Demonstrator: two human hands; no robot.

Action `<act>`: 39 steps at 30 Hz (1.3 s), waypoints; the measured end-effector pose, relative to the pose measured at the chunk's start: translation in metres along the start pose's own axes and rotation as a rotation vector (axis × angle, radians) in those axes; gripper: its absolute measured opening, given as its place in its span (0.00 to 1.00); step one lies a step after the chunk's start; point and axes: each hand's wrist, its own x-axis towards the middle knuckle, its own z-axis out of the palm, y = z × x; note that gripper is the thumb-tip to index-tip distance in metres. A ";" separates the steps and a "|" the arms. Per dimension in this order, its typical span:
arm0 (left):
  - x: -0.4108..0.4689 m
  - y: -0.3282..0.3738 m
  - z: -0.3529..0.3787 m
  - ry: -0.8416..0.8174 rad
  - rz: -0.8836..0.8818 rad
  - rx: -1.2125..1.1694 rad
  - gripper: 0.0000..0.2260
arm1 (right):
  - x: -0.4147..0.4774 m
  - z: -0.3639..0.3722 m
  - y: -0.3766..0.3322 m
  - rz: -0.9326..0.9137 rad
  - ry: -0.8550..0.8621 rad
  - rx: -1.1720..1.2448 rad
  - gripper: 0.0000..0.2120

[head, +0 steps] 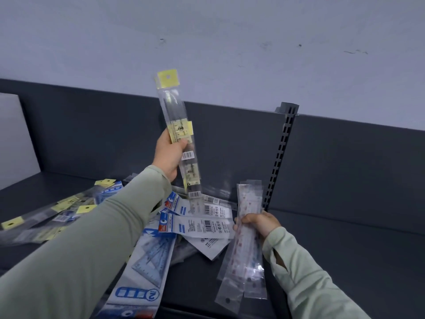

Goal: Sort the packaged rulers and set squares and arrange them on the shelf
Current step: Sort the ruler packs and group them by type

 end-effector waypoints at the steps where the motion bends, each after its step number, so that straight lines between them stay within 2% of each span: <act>1: 0.000 -0.002 -0.002 -0.027 0.046 0.106 0.14 | 0.001 0.001 0.000 0.000 -0.007 -0.004 0.14; 5: -0.002 -0.007 -0.004 -0.213 0.200 0.373 0.19 | 0.000 0.005 0.002 -0.001 -0.027 -0.006 0.15; 9: -0.005 -0.017 -0.001 -0.396 0.179 0.525 0.22 | 0.002 0.008 0.002 -0.004 -0.032 -0.002 0.13; 11: -0.007 -0.035 -0.003 -0.454 0.082 0.604 0.17 | 0.005 0.009 0.003 -0.004 -0.030 -0.020 0.12; 13: -0.012 -0.050 -0.006 -0.508 0.020 0.726 0.07 | 0.006 0.009 0.004 0.006 -0.018 -0.057 0.12; 15: -0.014 -0.061 -0.006 -0.570 -0.034 0.774 0.05 | 0.009 0.008 0.005 0.012 0.007 -0.071 0.13; 17: -0.014 -0.062 -0.003 -0.561 -0.022 0.773 0.04 | 0.013 0.005 0.005 0.013 0.032 -0.070 0.13; 19: -0.009 -0.060 -0.001 -0.475 0.074 0.817 0.03 | 0.016 0.003 0.006 0.017 0.065 -0.083 0.12; 21: 0.000 -0.056 0.000 -0.456 0.202 0.976 0.03 | 0.020 0.000 0.007 0.020 0.097 -0.103 0.14; 24: 0.010 -0.055 -0.004 -0.523 0.355 1.375 0.09 | 0.025 -0.002 0.008 0.018 0.130 -0.104 0.16; 26: 0.015 -0.063 -0.010 -0.581 0.371 1.532 0.10 | 0.028 -0.001 0.008 0.022 0.143 -0.120 0.21; 27: 0.017 -0.069 -0.013 -0.611 0.332 1.576 0.09 | 0.030 -0.002 0.009 0.024 0.151 -0.122 0.22; 29: 0.023 -0.082 -0.018 -0.654 0.243 1.614 0.12 | 0.033 -0.004 0.009 0.032 0.172 -0.136 0.19; 33: 0.036 -0.102 -0.022 -0.743 0.074 1.748 0.30 | 0.035 -0.011 0.009 0.045 0.203 -0.135 0.08; 35: 0.038 -0.109 -0.025 -0.775 0.024 1.788 0.37 | 0.035 -0.011 0.007 0.040 0.190 -0.142 0.11; 36: 0.039 -0.112 -0.026 -0.787 0.005 1.801 0.39 | 0.035 -0.011 0.008 0.042 0.179 -0.132 0.16; 38: 0.041 -0.115 -0.027 -0.791 0.009 1.836 0.39 | 0.037 -0.010 0.008 0.048 0.167 -0.121 0.24; 39: 0.042 -0.115 -0.026 -0.790 0.029 1.851 0.38 | 0.037 -0.010 0.008 0.050 0.167 -0.132 0.22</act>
